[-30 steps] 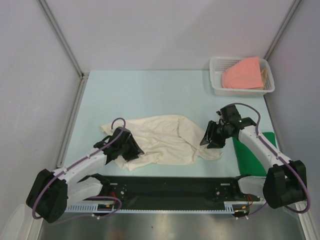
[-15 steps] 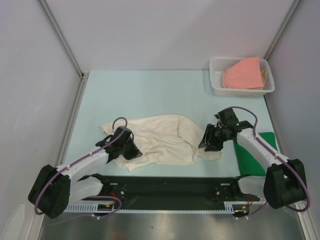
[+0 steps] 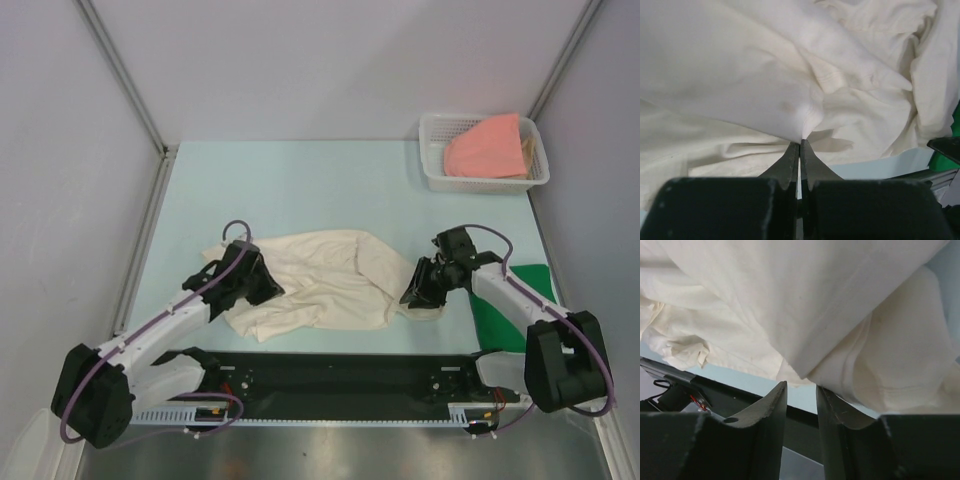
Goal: Fold and stack the t-shirts
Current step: Flatten the tshirt out
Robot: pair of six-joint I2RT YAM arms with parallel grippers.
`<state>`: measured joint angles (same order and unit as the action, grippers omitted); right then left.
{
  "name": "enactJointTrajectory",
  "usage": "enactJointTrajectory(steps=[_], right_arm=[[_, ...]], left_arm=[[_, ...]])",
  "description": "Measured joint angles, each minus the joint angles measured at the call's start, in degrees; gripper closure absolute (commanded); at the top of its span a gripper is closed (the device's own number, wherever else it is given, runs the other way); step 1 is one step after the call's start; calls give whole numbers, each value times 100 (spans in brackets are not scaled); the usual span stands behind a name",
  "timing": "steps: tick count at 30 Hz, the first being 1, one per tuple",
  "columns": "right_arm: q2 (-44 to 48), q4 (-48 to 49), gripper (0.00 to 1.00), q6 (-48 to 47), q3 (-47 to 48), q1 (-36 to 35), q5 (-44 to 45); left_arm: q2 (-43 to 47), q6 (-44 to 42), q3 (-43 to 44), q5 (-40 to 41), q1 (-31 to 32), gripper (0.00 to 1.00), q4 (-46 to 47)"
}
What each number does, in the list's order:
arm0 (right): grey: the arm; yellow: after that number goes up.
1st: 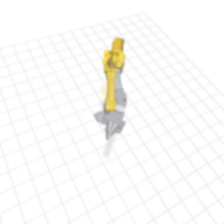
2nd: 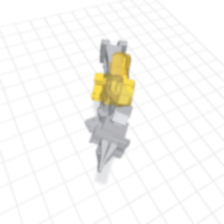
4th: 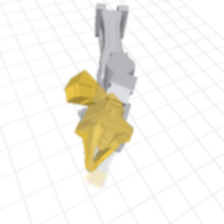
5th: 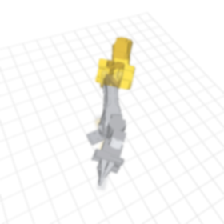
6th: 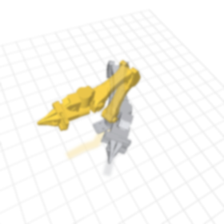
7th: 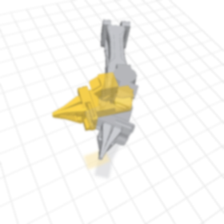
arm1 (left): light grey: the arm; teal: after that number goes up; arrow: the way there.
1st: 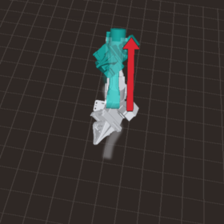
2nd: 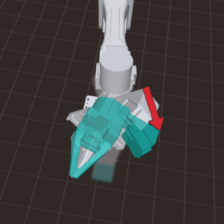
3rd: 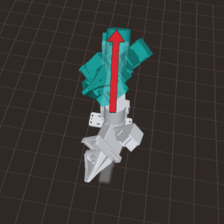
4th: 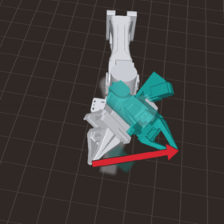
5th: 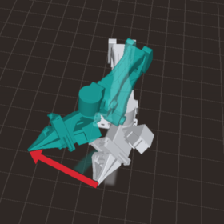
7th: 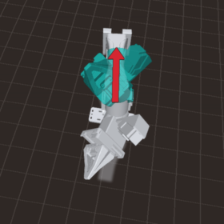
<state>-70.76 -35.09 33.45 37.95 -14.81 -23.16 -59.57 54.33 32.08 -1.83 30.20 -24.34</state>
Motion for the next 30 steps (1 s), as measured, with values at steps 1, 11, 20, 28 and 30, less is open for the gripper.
enactJointTrajectory(steps=[1,11,20,28,30], right_arm=[[-44,66,65,-7,-28,20,-2],[-306,643,57,-170,-236,-223,407],[-55,1237,62,-184,-334,-422,949],[-2,1399,76,-87,-356,-426,1069],[101,1311,88,-26,-356,-426,1069]], left_arm=[[87,-48,37,7,0,100,-44],[649,-240,66,11,0,100,-391],[732,-326,66,9,0,100,-518],[837,-415,138,11,0,100,-688],[837,-455,212,13,0,100,-732]])
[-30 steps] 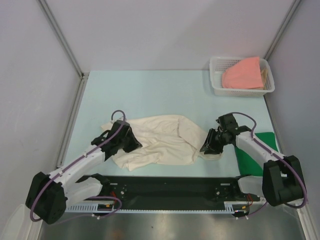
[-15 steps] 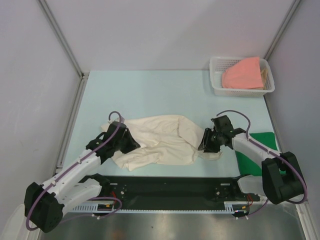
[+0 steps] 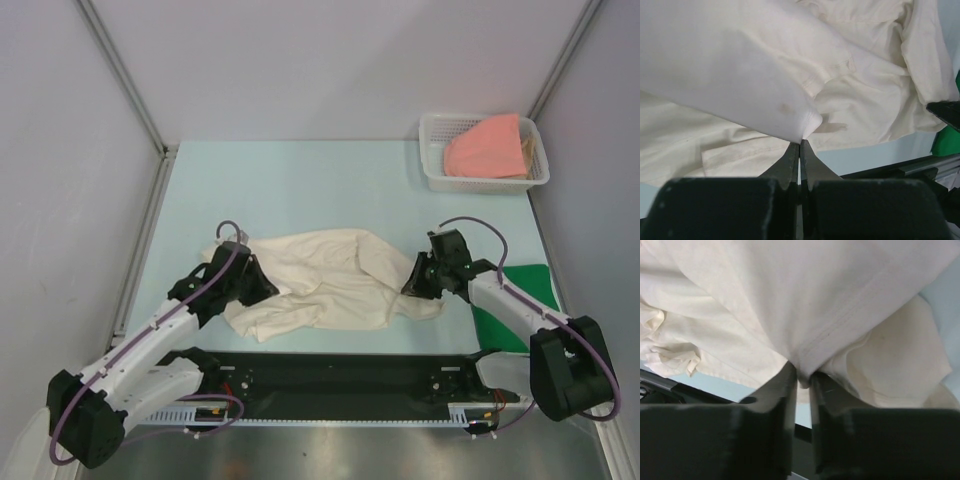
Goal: Fold and stack the t-shirts
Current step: Flatten the tshirt out
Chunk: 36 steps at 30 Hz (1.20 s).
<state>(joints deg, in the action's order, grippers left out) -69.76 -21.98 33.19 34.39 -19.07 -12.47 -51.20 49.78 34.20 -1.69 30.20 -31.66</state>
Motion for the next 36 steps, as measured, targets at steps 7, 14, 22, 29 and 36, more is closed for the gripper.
enactJointTrajectory(steps=[7,14,22,29,36], right_arm=[[455,-496,100,446,122,0,-22],[343,-1346,100,564,1003,17,33],[-1119,-1117,100,627,3335,691,-225],[-3331,-986,100,872,7217,1167,-752],[-3748,-925,100,1250,9667,1840,-1379]], left_arm=[[33,-111,205,46,0,100,-79],[-15,-361,846,323,-22,100,-400],[-1021,-1414,3338,839,-962,100,-90],[-3550,-2804,7807,398,-2065,100,402],[-4312,-3252,10692,-509,-2490,100,1333]])
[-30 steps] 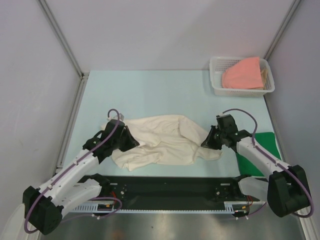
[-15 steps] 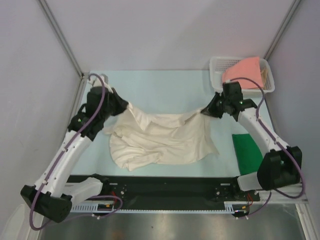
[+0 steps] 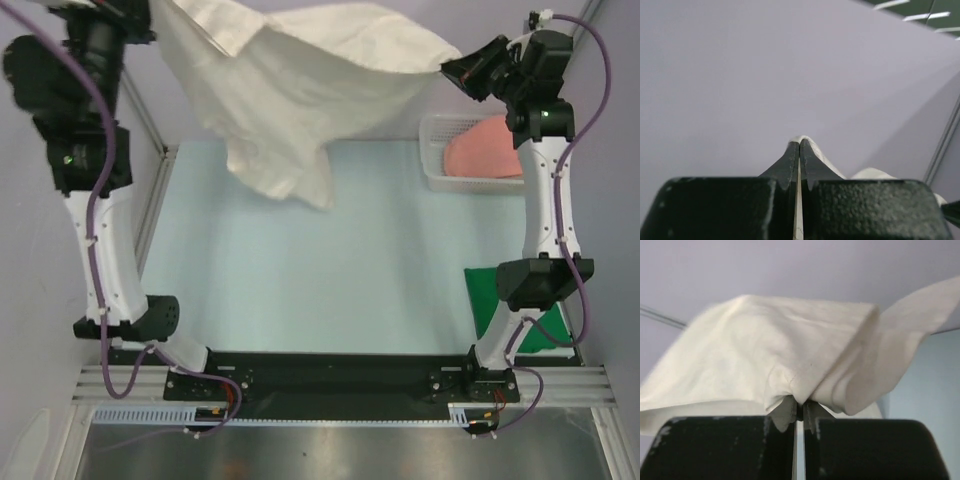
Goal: Fold and stack the t-shirts
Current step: Flatten the tshirt out
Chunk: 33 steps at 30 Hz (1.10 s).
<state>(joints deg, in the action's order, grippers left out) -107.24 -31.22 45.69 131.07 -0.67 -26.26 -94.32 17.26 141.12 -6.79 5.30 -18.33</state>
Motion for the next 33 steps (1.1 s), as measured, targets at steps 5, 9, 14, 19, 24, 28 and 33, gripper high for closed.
enactJointTrajectory(steps=[5,9,14,19,24,28,33], right_arm=[[962,-142,100,-173,-929,63,-306],[2024,-461,100,-251,-2282,-13,-577],[3200,-833,100,-133,-3121,-24,-769],[4144,-977,100,83,-3613,-181,-841],[4461,-761,100,98,-4570,-369,-835],[4004,142,100,162,-5786,-542,-527],[2361,1121,100,90,-6408,-876,146]], left_arm=[[850,120,-94,-310,-721,100,592],[1751,240,-487,-575,-785,100,708],[2461,398,-643,-717,-785,100,739],[3060,404,-1029,-682,-765,100,767],[3254,319,-1989,-699,-734,100,1062],[2981,177,-3451,-745,-708,100,1412],[1738,-131,-4854,-376,-509,100,1777]])
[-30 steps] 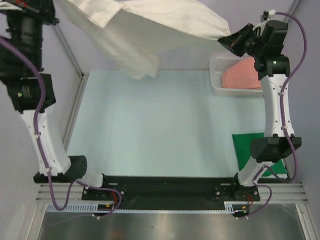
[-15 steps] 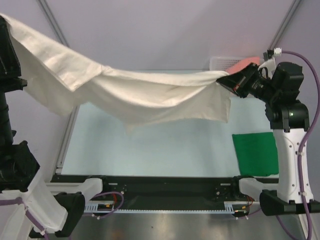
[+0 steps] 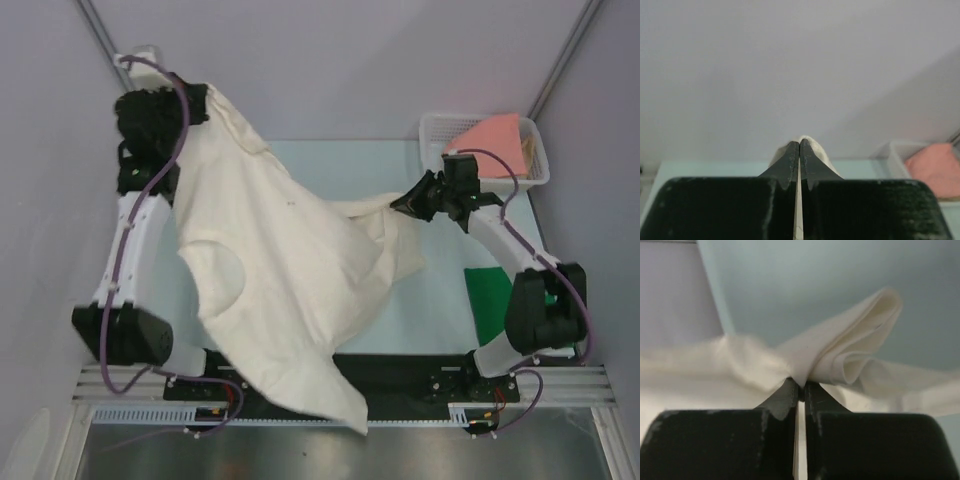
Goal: Fold and stack the t-shirts
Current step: Flatten the tshirt out
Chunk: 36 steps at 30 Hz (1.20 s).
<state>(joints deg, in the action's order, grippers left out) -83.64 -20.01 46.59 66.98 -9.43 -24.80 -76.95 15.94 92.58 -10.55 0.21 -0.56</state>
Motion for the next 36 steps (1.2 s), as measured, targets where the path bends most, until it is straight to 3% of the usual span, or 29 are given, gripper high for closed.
enactJointTrajectory(steps=[1,3,5,6,8,9,11,12,17,18,20,23,26,29,31,32,36], right_arm=[[-356,175,100,-42,4,-44,120],[-925,315,89,-146,138,-109,315],[-1596,162,73,-254,647,-133,514],[-1908,76,54,-319,970,-133,597],[-2444,-356,30,-516,1797,-133,721],[-2616,-503,22,-605,2155,-133,811],[-2730,-975,17,-866,2688,-133,1056],[-2721,-1165,16,-970,2837,-133,1141],[-2135,-1912,28,-1473,2741,-122,1622],[-1864,-1919,30,-1550,2409,-122,1650],[-1342,-2044,32,-1661,1738,-125,1635],[-590,-2256,32,-1851,748,-122,1408],[-138,-2330,32,-2031,39,-103,1198],[129,-2374,31,-2118,-540,-7,1010],[245,-2393,31,-2120,-785,105,894],[282,-2396,31,-2120,-841,149,846],[280,-2277,31,-2122,-857,214,649]], left_arm=[[-435,-24,-142,105,48,100,42],[-1335,-72,-197,328,103,99,2],[-2199,-129,63,577,129,96,-387],[-2564,-164,295,684,133,80,-551],[-3427,-282,1016,1016,144,46,-1038],[-3685,-308,1283,1187,144,23,-1193],[-3849,-205,1521,1576,144,14,-1585],[-3847,-146,1593,1744,144,1,-1773],[-3152,-103,1585,2588,393,7,-2245],[-2813,-105,1335,2697,564,22,-2262],[-2011,-103,601,2677,1047,32,-2262],[-695,105,-640,2481,2155,27,-2457],[610,776,-2009,2330,3285,32,-2846],[1862,1814,-3429,2190,3748,48,-3357],[2540,2564,-4245,2157,3882,45,-3735],[2767,2924,-4601,2153,3950,37,-3912],[2992,4264,-5451,2057,4360,35,-4264]])
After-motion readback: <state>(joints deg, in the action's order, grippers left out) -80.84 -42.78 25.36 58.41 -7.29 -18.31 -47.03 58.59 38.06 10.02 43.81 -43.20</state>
